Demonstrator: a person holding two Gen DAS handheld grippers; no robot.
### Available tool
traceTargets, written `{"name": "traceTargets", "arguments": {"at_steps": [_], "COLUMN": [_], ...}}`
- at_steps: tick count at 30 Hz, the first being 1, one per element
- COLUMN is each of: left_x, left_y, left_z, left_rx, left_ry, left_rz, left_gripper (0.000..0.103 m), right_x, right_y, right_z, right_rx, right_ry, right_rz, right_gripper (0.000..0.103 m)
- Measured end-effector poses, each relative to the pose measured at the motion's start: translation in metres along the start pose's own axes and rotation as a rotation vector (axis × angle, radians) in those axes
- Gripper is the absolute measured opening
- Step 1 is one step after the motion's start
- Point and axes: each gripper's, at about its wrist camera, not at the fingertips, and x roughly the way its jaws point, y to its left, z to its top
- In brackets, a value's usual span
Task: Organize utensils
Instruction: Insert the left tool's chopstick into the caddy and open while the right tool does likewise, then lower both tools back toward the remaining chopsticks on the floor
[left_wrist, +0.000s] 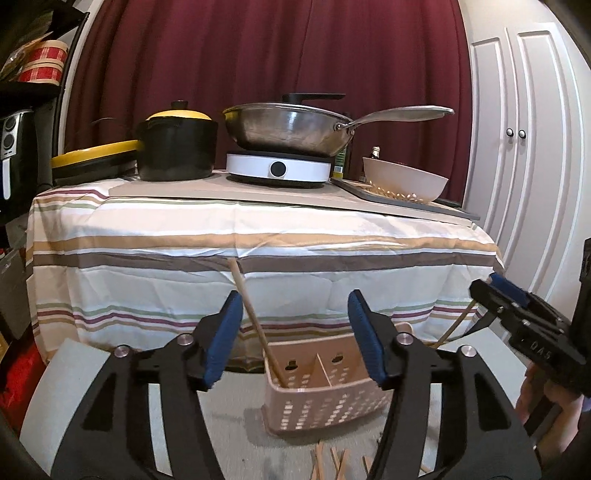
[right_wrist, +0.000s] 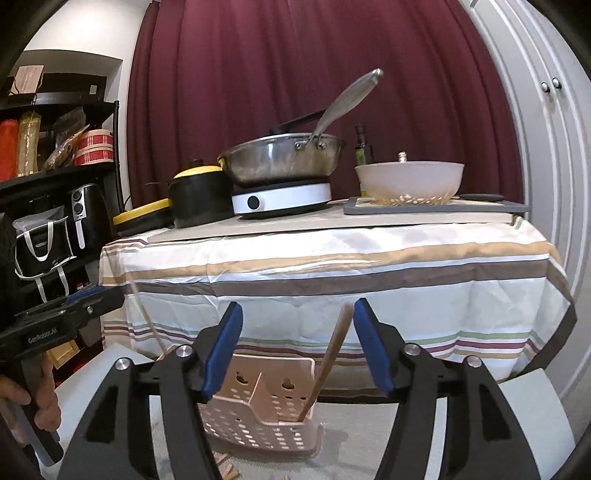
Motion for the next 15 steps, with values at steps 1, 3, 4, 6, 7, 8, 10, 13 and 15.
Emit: {"name": "traceTargets", "arguments": {"at_steps": [1, 3, 4, 6, 7, 8, 10, 13, 15], "left_x": [-0.004, -0.015, -0.019, -0.030, -0.035, -0.041, -0.052, -0.069, -0.080], "left_y": [0.000, 0.001, 0.001, 0.002, 0.001, 0.001, -0.001, -0.003, -0.004], "left_z": [-0.002, -0.007, -0.010, -0.016, -0.018, -0.022, -0.028, -0.039, -0.050], "left_rx": [0.001, -0.001, -0.005, -0.009, -0.007, -0.003, 0.004, 0.006, 0.010], "left_ry": [-0.002, -0.003, -0.004, -0.006, -0.007, -0.010, -0.014, -0.019, -0.018], "left_rz": [0.005, 0.014, 0.016, 0.022, 0.027, 0.034, 0.047, 0.061, 0.071], "left_gripper": [0.062, 0.062, 0.063, 0.063, 0.063, 0.063, 0.063, 0.063, 0.063], "right_x": [-0.005, -0.018, -0.024, -0.036, -0.041, -0.045, -0.056, -0.074, -0.085], "right_y": [0.000, 0.001, 0.001, 0.001, 0.001, 0.001, 0.001, 0.000, 0.002], "right_z": [0.000, -0.003, -0.004, -0.007, -0.008, -0.008, -0.013, -0.024, -0.035], "right_rx": [-0.004, -0.008, -0.007, -0.009, -0.010, -0.011, -0.005, -0.002, -0.006], "right_ry": [-0.005, -0.014, -0.017, -0.023, -0.024, -0.024, -0.026, -0.029, -0.024], "right_rz": [-0.006, -0.014, -0.014, -0.018, -0.020, -0.022, -0.025, -0.034, -0.036], "right_gripper": [0.063, 0.065, 0.065, 0.065, 0.065, 0.065, 0.065, 0.065, 0.065]}}
